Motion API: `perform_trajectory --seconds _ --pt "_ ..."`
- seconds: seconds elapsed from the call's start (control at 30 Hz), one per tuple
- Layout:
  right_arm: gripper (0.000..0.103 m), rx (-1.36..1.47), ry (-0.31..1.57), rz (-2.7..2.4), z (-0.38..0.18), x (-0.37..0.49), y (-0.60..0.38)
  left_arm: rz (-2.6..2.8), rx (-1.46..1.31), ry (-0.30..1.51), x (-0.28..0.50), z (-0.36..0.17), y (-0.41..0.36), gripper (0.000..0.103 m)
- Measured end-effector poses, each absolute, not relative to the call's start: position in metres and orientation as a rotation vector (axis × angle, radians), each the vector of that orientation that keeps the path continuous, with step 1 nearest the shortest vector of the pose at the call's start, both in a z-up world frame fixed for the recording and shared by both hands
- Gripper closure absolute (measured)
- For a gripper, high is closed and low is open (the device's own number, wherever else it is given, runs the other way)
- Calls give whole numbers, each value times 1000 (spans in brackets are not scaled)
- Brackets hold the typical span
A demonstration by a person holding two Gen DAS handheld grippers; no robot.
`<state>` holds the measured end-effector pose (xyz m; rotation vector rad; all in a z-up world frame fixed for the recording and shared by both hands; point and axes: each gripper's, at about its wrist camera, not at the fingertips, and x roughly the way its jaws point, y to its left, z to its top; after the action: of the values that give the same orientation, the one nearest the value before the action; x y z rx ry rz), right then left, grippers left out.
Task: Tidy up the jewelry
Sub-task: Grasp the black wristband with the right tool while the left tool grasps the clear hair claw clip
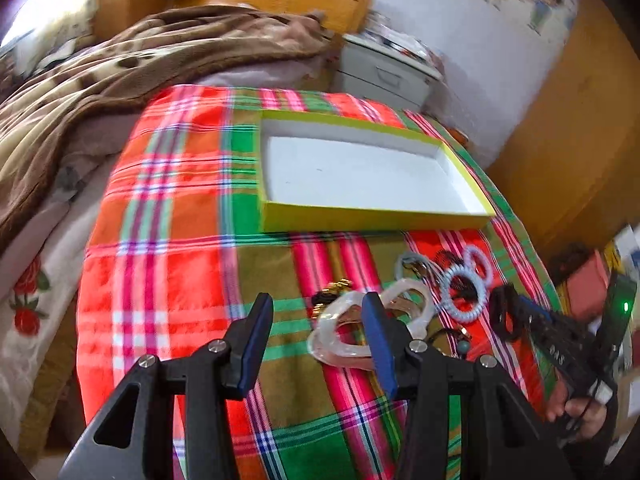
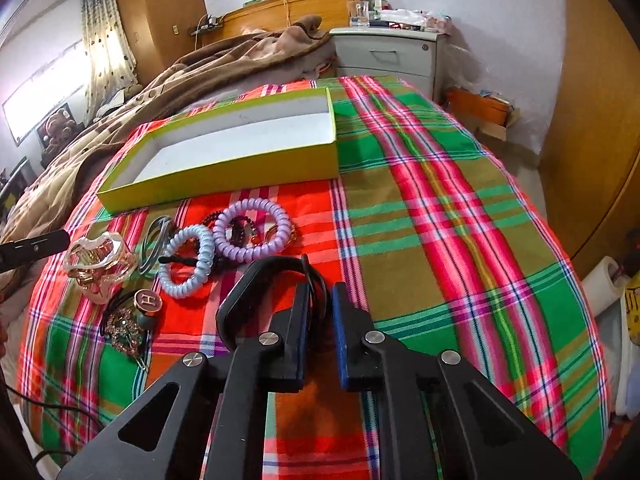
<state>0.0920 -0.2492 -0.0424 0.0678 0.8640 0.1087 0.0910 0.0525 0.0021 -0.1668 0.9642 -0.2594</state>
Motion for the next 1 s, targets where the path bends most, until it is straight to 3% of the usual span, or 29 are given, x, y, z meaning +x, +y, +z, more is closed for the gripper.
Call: perform_trajectory --seconds 0.5,1.0 --pt "92 107 850 113 -37 96 -259 -460 270 1020 108 6 -6 55" --pt "92 121 843 122 -33 101 -258 -523 282 1168 133 -10 -10 55"
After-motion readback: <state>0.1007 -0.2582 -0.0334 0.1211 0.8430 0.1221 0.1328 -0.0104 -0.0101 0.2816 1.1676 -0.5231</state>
